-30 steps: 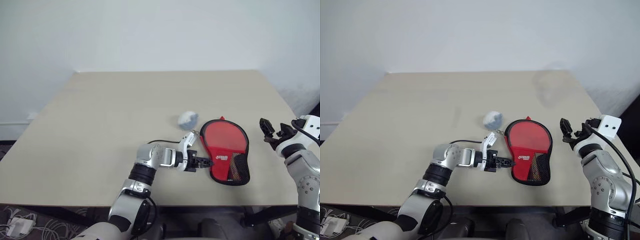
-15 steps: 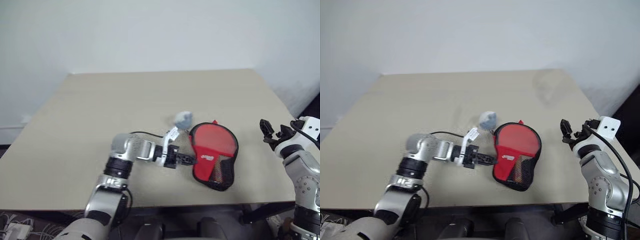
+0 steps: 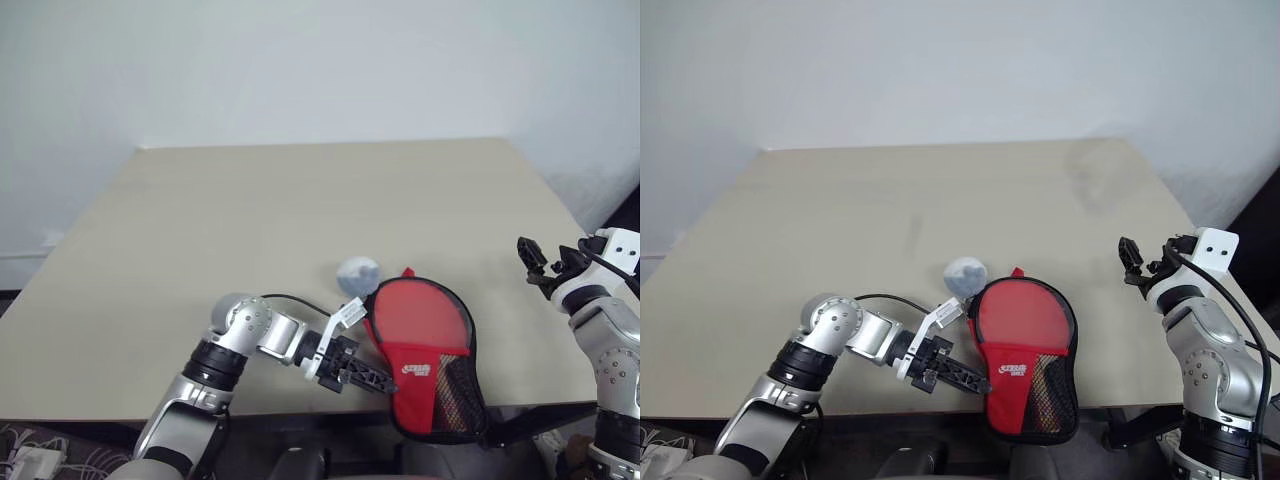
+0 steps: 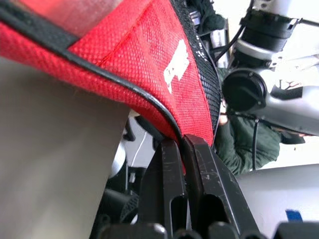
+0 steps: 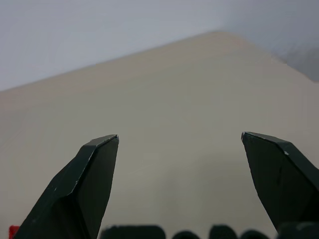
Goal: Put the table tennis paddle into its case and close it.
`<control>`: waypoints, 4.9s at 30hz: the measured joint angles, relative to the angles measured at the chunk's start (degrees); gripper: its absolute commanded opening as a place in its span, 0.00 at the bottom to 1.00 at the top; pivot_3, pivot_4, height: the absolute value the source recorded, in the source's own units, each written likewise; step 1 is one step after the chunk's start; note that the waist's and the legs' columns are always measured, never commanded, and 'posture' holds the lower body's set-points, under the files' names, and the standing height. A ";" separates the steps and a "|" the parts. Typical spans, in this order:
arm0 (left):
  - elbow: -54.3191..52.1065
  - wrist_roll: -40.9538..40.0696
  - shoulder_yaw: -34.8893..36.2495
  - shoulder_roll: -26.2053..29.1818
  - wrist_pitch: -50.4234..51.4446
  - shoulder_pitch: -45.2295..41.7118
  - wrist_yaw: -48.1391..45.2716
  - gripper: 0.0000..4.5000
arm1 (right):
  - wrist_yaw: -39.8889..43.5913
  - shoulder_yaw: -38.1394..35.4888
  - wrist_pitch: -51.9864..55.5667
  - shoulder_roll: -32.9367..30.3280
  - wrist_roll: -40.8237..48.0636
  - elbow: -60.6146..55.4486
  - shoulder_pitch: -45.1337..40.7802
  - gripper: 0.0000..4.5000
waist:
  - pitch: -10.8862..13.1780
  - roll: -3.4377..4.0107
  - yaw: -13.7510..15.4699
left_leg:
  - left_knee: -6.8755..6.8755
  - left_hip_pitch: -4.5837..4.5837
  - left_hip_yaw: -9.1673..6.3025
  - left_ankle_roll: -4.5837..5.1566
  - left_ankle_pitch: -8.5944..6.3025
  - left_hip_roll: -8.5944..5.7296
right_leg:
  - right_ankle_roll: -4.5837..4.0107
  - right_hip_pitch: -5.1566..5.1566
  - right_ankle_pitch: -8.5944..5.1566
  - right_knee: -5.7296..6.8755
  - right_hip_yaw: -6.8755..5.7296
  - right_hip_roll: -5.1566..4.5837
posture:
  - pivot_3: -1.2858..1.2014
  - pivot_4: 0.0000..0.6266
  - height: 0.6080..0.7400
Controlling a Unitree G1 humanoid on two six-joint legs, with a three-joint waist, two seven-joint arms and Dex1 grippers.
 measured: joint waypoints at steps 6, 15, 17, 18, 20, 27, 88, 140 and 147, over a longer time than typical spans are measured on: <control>2.06 -18.39 0.07 2.60 0.00 -0.01 15.88 0.01 | 0.44 0.79 1.01 -0.04 -0.07 -0.14 0.17 0.96 | 0.00 0.00 0.28 | 0.03 -0.02 -0.04 0.00 0.00 -0.05 | 0.00 0.03 0.00 -0.01 0.01 -0.03 | 0.52 0.00 1.00; 7.44 -32.44 -0.44 0.87 -0.96 -0.48 33.11 0.01 | 1.14 1.39 2.28 -1.12 -0.05 -0.19 0.24 0.96 | -0.02 0.02 0.27 | 0.08 -0.01 0.01 0.00 0.00 -0.08 | -0.02 0.02 0.01 0.01 0.05 -0.02 | 0.52 0.00 1.00; 8.70 -34.18 -1.19 0.96 -1.41 -0.97 34.87 0.01 | 1.19 1.42 2.60 -1.12 -0.05 -0.20 0.22 0.96 | -0.02 0.02 0.29 | 0.11 -0.02 0.02 0.00 0.00 -0.08 | -0.02 0.04 0.01 0.01 0.05 -0.02 | 0.52 0.00 1.00; 9.05 -34.71 -1.45 1.03 -1.58 -1.16 35.55 0.01 | 1.26 1.50 2.63 -1.12 -0.05 -0.20 0.20 0.96 | -0.02 0.02 0.29 | 0.12 -0.03 0.02 0.00 0.00 -0.09 | -0.02 0.04 0.01 0.00 0.05 -0.02 | 0.52 0.00 1.00; 9.03 -36.32 -2.06 2.19 -2.02 -1.15 36.85 0.01 | 1.52 1.75 2.64 -1.12 -0.07 -0.20 0.19 0.96 | -0.02 0.02 0.25 | 0.12 -0.03 0.03 0.00 0.00 -0.08 | -0.02 0.02 0.01 0.01 0.06 -0.02 | 0.52 0.00 1.00; 8.26 -40.64 -4.11 6.76 -5.52 0.55 40.84 0.01 | 1.84 2.04 2.80 -1.47 -0.52 -0.13 -0.24 0.96 | -0.03 0.04 0.50 | 0.20 -0.09 0.04 0.00 0.00 -0.13 | -0.05 0.02 0.03 0.00 0.09 -0.03 | 0.52 0.00 1.00; 1.94 -13.75 2.42 5.16 -2.01 -3.62 19.83 0.99 | 4.61 2.81 3.17 -1.56 -1.38 0.94 -2.22 0.96 | 0.00 0.01 0.25 | 0.20 -0.14 0.13 0.00 -0.01 -0.10 | -0.05 -0.07 0.03 0.00 0.09 -0.01 | 0.52 0.00 1.00; 4.12 53.23 -10.83 -3.54 -72.59 8.21 -19.07 0.99 | 24.53 28.68 7.36 8.80 -2.15 19.08 -24.27 0.96 | -0.21 -0.04 0.34 | 0.35 0.25 0.96 0.37 -0.21 -0.04 | 0.28 0.19 0.34 -0.22 0.92 0.02 | 0.52 0.00 1.00; 3.93 53.64 -10.30 -4.19 -72.54 8.72 -18.85 0.99 | 26.09 31.32 7.31 9.50 -5.15 22.80 -23.42 0.96 | -0.28 -0.03 0.29 | 0.35 0.28 0.96 0.38 -0.21 -0.04 | 0.29 0.19 0.34 -0.22 0.93 0.03 | 0.52 0.00 1.00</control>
